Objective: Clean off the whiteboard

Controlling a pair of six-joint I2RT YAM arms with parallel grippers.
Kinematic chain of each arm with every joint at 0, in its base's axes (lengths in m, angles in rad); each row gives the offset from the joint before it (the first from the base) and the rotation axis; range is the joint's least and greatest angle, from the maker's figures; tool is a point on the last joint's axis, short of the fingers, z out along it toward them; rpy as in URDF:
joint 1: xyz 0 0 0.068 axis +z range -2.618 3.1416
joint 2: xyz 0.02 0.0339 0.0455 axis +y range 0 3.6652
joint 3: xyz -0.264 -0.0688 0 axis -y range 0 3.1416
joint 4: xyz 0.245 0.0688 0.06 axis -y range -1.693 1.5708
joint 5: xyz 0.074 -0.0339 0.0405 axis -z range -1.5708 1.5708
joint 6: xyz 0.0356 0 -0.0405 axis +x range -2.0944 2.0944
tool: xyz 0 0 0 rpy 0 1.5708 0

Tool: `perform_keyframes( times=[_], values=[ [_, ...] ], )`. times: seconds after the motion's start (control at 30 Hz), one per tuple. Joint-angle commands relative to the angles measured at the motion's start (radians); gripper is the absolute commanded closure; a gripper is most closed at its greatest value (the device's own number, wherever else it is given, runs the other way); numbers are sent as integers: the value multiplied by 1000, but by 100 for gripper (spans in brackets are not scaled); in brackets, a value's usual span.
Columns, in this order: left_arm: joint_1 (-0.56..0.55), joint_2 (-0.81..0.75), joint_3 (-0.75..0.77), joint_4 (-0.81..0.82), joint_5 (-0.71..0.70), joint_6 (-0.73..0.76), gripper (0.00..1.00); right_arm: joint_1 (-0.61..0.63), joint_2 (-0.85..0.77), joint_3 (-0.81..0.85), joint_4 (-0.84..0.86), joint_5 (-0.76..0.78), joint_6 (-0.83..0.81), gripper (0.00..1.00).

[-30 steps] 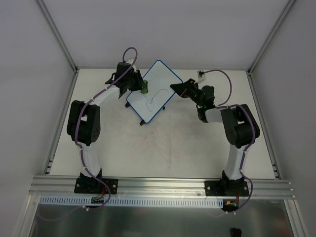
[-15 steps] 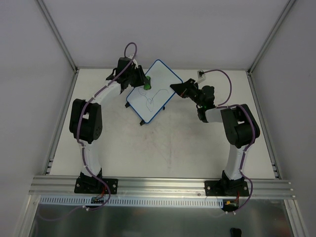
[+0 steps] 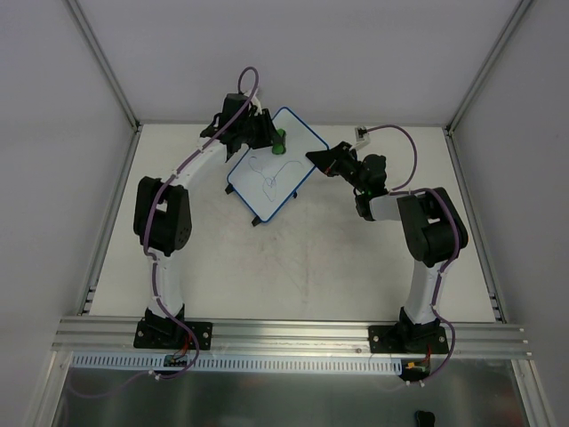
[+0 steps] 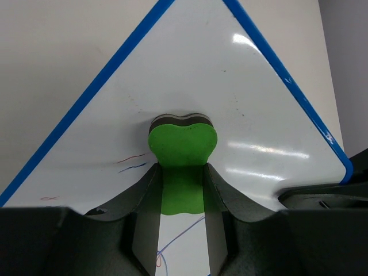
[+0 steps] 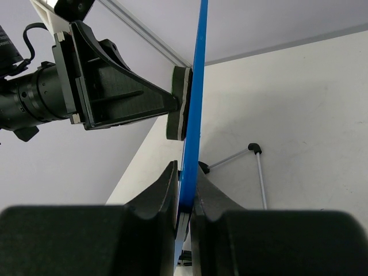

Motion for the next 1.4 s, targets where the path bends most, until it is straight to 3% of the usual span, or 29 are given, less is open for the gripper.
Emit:
perform_keyframes(
  times=[0.0,0.3,0.53,0.9,1.17,1.37],
  values=[
    [29,8,-9,-68,-63,-9,100,18,-21,15,56,-66,-57,100],
    [89,-74,-249,-70,-163,-96,100,18,-22,13,59,-66,-55,100],
    [121,-97,-397,-61,-154,-152,100,18,-25,7,65,-62,-57,100],
    [72,-64,-269,-29,-20,-66,100,18,-27,6,66,-66,-55,100],
    [-71,-77,-266,-16,-76,-41,100,18,-24,10,68,-69,-54,100],
    [-106,-63,-276,-13,-94,-67,100,18,-24,6,68,-69,-51,100]
  ],
)
